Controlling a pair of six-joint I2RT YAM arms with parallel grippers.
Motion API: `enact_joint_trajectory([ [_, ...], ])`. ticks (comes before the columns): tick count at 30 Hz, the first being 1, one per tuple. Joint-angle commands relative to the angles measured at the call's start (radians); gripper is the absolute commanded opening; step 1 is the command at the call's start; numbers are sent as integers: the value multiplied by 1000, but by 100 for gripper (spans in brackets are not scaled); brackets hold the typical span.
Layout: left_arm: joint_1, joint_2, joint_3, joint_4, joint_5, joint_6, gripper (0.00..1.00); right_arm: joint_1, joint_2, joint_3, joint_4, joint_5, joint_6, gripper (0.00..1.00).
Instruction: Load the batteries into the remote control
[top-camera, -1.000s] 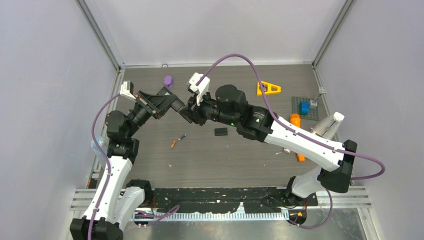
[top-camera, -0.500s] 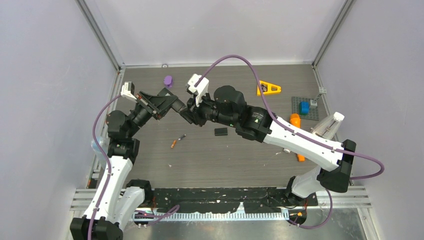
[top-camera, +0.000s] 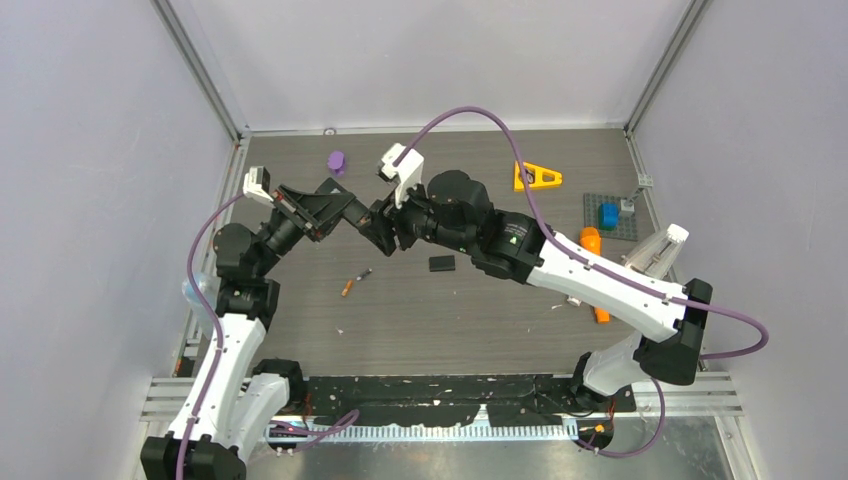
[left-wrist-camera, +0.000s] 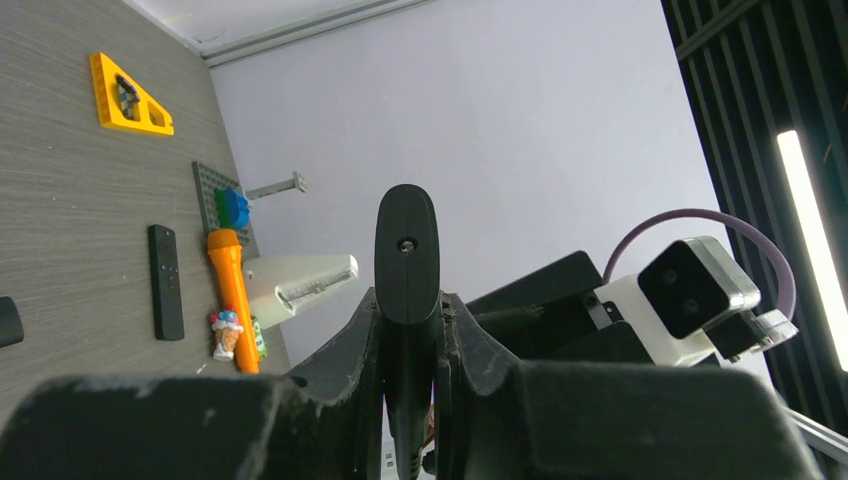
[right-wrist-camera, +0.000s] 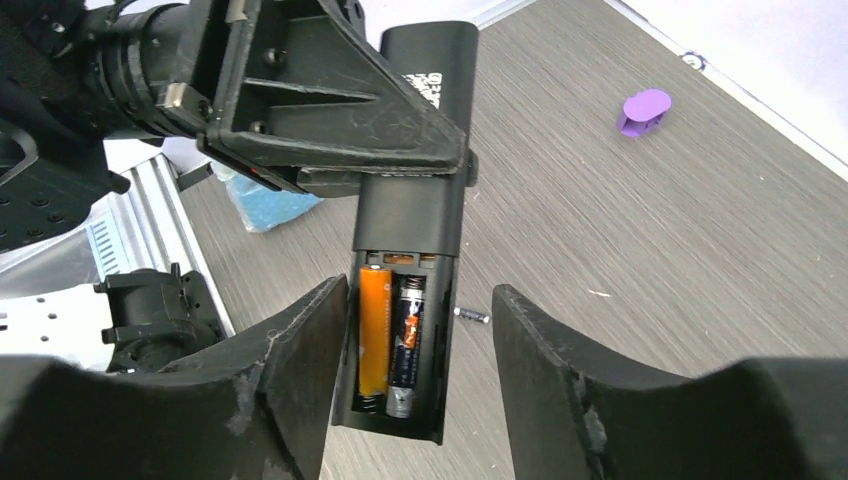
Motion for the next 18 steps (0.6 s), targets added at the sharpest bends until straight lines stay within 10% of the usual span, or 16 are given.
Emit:
enact_joint_trajectory([
  [1, -4, -19, 8, 68, 13, -8, 0, -8, -43, 53, -2, 19, 70, 69],
  [6, -3, -11, 9, 70, 9, 7, 0, -51, -97, 47, -4, 3, 252, 98],
  [18, -3, 15, 16, 81, -15, 35, 0, -221, -147, -175, 84, -209, 938, 96],
])
